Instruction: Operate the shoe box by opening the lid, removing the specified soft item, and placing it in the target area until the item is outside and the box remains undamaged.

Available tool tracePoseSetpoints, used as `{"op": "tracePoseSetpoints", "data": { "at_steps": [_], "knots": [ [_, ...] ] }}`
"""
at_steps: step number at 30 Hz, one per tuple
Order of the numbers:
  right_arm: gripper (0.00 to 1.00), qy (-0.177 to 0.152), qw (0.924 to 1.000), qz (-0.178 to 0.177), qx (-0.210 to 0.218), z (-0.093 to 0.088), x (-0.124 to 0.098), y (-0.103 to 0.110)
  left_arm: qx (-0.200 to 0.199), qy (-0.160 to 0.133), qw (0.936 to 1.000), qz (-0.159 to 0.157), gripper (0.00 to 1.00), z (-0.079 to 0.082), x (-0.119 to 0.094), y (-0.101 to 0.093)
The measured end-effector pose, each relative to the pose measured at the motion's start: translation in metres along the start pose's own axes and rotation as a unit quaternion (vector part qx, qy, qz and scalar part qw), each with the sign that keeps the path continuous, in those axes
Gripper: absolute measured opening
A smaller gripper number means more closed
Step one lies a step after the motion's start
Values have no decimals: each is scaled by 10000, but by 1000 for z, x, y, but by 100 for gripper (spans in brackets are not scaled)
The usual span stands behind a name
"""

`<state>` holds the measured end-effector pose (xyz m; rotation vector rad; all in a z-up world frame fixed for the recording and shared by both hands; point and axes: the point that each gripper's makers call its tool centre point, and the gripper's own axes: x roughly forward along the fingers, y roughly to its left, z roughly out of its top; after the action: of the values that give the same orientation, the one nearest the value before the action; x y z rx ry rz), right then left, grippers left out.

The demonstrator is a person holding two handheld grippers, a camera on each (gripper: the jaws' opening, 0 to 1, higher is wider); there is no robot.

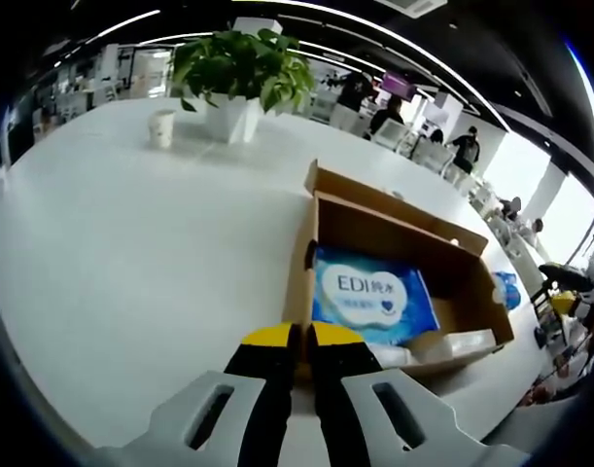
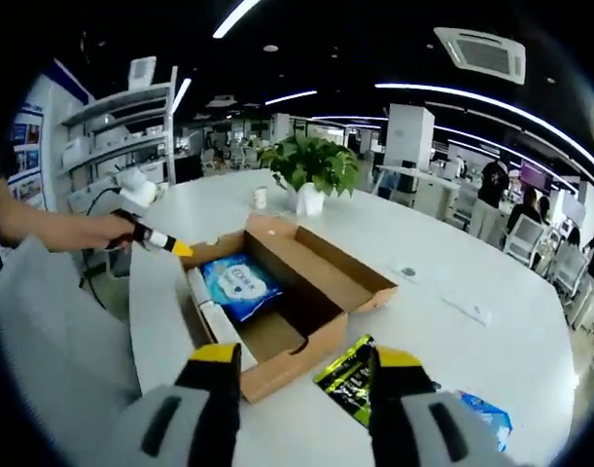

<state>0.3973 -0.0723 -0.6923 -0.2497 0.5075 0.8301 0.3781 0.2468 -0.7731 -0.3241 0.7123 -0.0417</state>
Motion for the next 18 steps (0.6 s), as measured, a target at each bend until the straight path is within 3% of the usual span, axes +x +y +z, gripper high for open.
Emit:
{"op": "tracePoseSetpoints", "data": {
  "at_steps": [5,18],
  "knots": [
    [49,-38,9990,-52,437,3,16,3,-34,5,10000,-1,3,0,0,0],
    [44,83,9956,98,932,4,54,19,-4,24,10000,11,3,1,0,-1]
  ]
}}
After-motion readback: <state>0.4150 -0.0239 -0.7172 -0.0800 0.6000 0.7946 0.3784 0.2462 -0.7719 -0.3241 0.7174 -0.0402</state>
